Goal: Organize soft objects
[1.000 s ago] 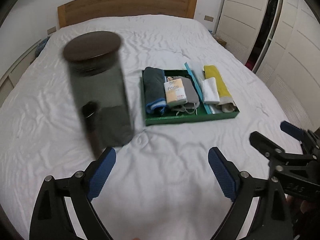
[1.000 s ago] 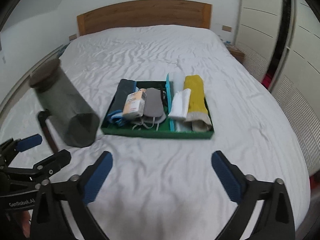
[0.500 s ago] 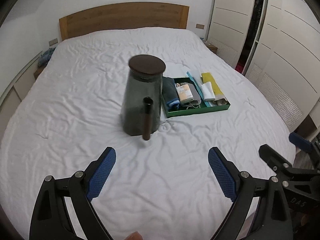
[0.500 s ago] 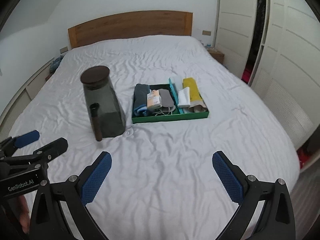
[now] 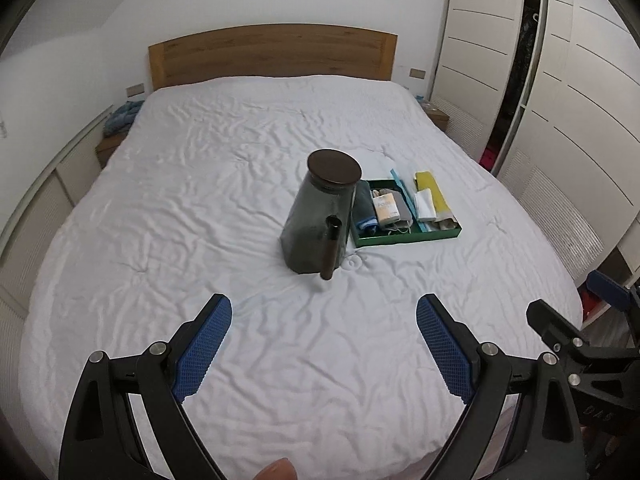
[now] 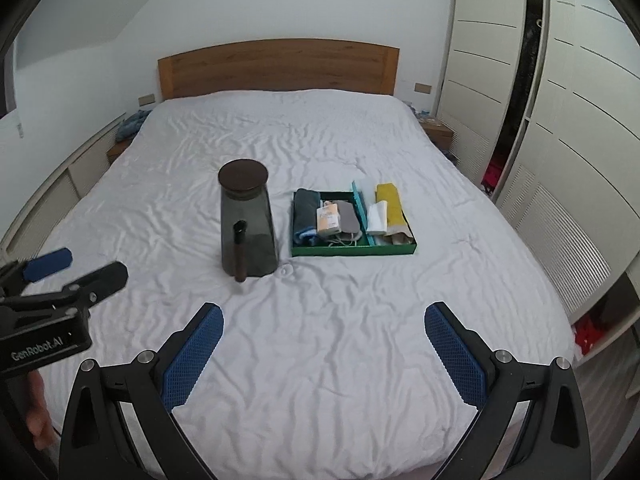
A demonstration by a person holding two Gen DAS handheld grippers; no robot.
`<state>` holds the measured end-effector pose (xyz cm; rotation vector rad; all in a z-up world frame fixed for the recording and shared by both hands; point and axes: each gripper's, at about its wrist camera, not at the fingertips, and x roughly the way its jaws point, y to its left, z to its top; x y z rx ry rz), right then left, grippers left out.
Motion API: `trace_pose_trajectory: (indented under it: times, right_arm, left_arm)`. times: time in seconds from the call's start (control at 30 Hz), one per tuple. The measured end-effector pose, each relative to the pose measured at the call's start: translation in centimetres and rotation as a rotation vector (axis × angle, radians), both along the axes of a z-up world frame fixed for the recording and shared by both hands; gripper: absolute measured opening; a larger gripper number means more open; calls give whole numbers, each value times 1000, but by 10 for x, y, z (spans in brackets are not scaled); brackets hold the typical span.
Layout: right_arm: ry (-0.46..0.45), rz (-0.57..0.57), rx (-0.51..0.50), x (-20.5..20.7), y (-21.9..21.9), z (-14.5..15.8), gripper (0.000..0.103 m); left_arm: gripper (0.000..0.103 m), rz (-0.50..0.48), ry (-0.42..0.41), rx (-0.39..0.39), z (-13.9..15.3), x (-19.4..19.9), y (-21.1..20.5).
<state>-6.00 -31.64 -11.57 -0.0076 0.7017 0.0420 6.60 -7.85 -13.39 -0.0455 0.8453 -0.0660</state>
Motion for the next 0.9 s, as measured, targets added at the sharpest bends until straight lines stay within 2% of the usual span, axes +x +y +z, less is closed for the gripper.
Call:
trace_pose_trajectory:
  times: [0.13, 0.47, 0.7, 0.9]
  right_arm:
    - [15, 34, 0, -19, -3, 17, 103]
    - [38, 91, -43, -62, -16, 68, 103]
    - [44, 104, -91, -82, -14, 103, 103]
    - [23, 108, -96, -93, -13, 117, 103]
  left_arm:
    - [93, 29, -2, 26, 17, -21, 0]
    - [93, 86, 19, 17, 50, -67, 1]
    - [93, 92, 12, -12, 71, -81, -4]
    - [93, 93, -11, -17, 83, -91, -6]
